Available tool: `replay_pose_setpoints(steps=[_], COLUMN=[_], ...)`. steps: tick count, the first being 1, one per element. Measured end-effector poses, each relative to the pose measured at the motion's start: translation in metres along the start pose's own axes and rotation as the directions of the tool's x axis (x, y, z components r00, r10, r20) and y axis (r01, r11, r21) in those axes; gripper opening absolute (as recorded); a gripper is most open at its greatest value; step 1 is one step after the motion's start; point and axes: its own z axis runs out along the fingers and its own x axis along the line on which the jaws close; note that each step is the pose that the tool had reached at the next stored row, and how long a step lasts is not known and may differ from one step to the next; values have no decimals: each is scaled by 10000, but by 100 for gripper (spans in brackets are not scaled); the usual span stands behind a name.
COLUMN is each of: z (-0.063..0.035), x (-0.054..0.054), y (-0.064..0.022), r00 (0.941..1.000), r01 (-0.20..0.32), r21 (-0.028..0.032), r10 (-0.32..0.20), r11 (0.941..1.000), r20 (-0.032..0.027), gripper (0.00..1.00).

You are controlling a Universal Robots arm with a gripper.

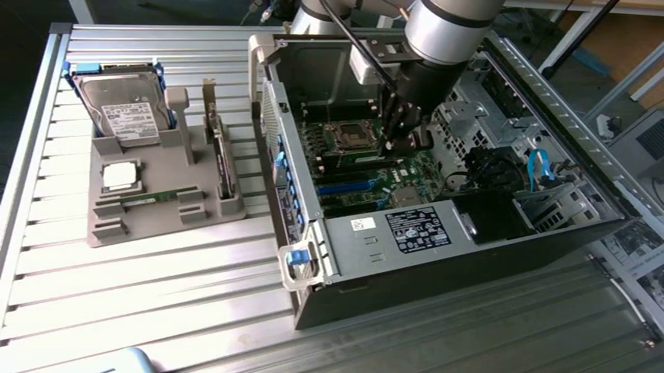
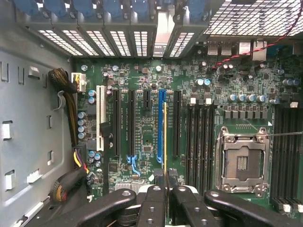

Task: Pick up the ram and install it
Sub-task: 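Insert the ram into the slot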

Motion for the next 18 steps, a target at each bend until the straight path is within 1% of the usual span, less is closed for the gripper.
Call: replay_pose_setpoints(steps=[18], z=[111], x=[2], y=[13], r00=[10000], r01=[0], r21=[0], r10=[0], r11=[10000], r20=[0], gripper=[12])
